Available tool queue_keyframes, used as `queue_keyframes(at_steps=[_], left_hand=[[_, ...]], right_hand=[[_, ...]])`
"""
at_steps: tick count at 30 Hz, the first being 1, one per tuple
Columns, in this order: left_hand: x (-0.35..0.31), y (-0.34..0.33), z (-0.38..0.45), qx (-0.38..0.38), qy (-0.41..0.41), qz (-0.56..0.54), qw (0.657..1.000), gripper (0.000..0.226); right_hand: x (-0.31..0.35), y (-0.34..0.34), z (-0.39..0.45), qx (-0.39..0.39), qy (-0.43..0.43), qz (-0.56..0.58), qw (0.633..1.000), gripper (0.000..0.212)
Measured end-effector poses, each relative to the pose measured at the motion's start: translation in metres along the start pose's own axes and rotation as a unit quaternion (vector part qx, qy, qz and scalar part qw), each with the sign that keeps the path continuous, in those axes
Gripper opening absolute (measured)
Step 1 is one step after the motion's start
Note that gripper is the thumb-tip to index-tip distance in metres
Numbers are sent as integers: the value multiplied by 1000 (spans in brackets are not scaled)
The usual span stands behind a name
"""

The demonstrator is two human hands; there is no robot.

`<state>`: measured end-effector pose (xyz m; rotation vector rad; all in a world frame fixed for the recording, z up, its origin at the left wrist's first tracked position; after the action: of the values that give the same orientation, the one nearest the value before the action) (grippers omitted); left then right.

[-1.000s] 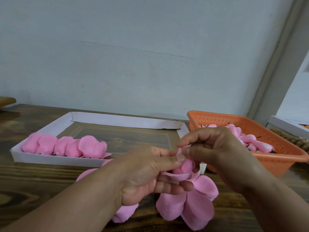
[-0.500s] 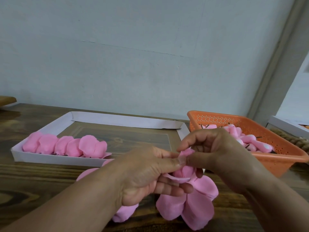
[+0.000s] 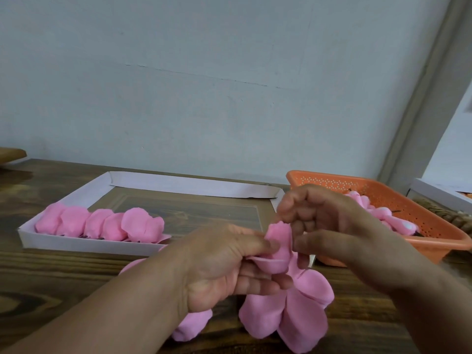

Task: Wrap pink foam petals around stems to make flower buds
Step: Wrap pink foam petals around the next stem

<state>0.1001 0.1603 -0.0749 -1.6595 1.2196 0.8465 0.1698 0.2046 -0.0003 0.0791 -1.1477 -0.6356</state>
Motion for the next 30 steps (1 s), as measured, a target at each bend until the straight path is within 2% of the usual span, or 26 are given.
queue_keyframes(at_steps=[2, 4, 7, 9, 11, 14, 19, 25, 30], left_hand=[[0, 3, 0, -10, 4, -21, 1000, 13], [0, 3, 1, -18, 1, -28, 999, 11], [-2, 6, 2, -32, -4, -53, 998, 21], [-2, 6, 2, -33, -3, -71, 997, 21], [-2, 4, 2, -28, -2, -76, 997, 11], [-1, 5, 1, -30, 1, -80, 996, 15], [-2, 7, 2, -42, -10, -85, 995, 22], [-10, -5, -3, 22, -33, -61, 997, 28], [-10, -4, -4, -8, -59, -38, 997, 18]], right_hand=[[7, -8, -4, 75, 10, -59, 995, 37], [8, -14, -5, 118, 23, -170, 978, 38], [5, -19, 0, 88, 29, -263, 960, 29], [10, -19, 3, 41, 50, -262, 963, 19], [12, -16, 4, 1, 60, -254, 965, 18], [14, -11, 4, -38, 64, -253, 965, 8], [14, -9, 5, -67, 64, -267, 959, 18], [9, 1, 5, -91, 45, -245, 964, 20], [7, 5, 4, -95, 37, -243, 965, 13]])
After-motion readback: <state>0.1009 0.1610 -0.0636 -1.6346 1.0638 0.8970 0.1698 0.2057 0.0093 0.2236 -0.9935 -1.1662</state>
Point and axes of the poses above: each hand's wrist, its own z-axis towards the middle knuckle, its own y-axis out of the back of the hand, x = y × z, the point moved 10 cm from there along z, towards the middle knuckle, and after that the axes turned 11 degrees about y, right-handed, at the moved point
